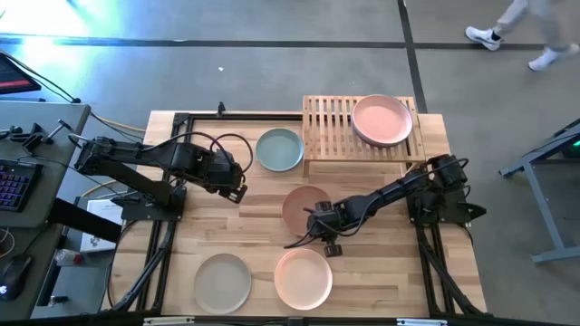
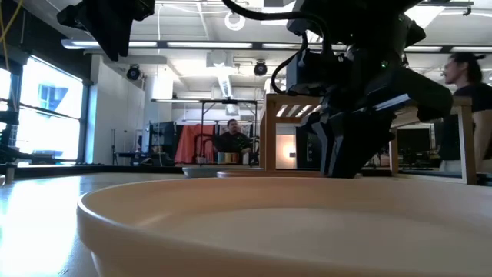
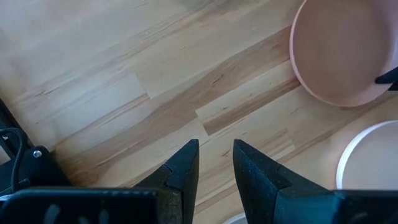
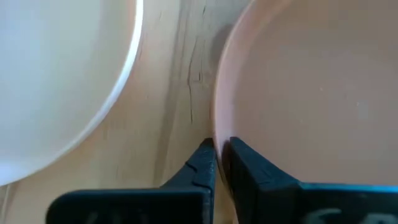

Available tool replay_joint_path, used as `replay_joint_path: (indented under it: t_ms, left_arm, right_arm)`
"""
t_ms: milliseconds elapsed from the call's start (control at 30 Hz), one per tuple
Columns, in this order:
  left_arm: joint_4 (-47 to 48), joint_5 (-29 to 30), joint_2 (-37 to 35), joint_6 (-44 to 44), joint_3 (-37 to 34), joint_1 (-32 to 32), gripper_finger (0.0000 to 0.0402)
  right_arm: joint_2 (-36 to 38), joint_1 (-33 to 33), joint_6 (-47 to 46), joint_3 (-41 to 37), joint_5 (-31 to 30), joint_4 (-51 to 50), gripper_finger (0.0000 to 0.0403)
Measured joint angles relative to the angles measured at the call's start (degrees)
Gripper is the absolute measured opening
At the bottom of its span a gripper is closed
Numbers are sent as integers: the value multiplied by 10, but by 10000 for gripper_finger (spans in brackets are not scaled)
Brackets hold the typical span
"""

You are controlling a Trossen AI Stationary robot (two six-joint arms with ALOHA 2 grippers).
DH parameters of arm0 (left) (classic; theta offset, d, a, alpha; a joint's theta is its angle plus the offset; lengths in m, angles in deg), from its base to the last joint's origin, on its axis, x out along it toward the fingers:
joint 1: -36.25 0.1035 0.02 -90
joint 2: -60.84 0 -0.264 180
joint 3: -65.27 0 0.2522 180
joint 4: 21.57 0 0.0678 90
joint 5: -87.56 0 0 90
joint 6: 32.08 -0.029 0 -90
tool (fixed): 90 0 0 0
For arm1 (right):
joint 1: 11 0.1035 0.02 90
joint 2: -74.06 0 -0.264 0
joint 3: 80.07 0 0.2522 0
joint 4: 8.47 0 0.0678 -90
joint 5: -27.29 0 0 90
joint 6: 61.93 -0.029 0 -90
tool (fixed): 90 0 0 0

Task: Place and stack plates onto a shelf
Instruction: Put the light brown plate on the shelf

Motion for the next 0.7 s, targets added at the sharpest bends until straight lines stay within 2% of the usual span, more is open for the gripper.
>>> replay_joint_path:
  t_ms: [267, 500, 700]
  left_arm:
    - [0, 1, 0, 0, 0, 0, 90]
    - [0, 14, 0, 1, 0, 0, 90]
    - [0, 15, 0, 15, 0, 0, 90]
  right_arm:
    - [16, 0, -1, 63, 9, -61, 1]
    - [16, 0, 36, 181, 12, -175, 0]
    - [16, 0, 68, 277, 12, -230, 0]
